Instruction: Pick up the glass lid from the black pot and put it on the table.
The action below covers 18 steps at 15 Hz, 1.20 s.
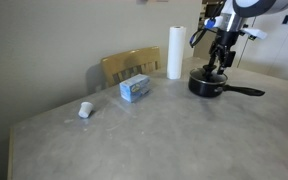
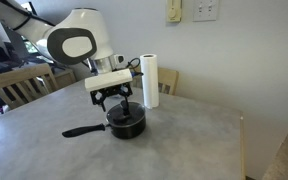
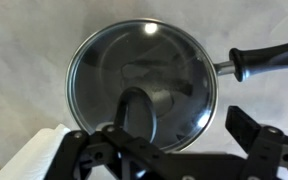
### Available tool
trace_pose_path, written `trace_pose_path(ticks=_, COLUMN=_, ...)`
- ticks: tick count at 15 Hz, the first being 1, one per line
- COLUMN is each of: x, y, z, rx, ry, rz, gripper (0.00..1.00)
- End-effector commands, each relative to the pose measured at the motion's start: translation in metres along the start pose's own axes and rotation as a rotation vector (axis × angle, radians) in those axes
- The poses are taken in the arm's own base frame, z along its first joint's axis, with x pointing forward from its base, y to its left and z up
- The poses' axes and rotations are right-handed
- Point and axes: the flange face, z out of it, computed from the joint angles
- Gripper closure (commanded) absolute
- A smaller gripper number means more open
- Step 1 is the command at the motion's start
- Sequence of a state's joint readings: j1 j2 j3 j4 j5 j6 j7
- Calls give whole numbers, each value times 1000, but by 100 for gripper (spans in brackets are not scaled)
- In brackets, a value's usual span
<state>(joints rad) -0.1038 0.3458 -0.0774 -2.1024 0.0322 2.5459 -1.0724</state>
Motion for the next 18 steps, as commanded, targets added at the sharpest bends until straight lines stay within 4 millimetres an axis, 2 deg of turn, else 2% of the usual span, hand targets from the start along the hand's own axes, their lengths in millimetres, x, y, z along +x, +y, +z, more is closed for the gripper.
trace_pose_path(ticks=1, x=2, y=9, z=5, rx=-18, ry=11, rz=6, gripper=0)
trace_pose_path(ticks=5, x=2, y=24, z=10, rx=-31, ry=10, rz=20, gripper=0)
trace_pose_path(ticks=10, x=-2, y=37, z=41, rx=-15, ry=-30, rz=40, gripper=0)
trace_pose_path(ticks=11, x=-3, y=37, z=48, rx=-5, ry=-36, rz=47, gripper=21)
trace_pose_path(ticks=12, x=-3, y=36, z=52, rx=1, ry=-40, rz=53, gripper=26)
trace_pose_path(ticks=18, x=7, y=38, z=32, rx=-22, ry=-9, rz=41, gripper=66)
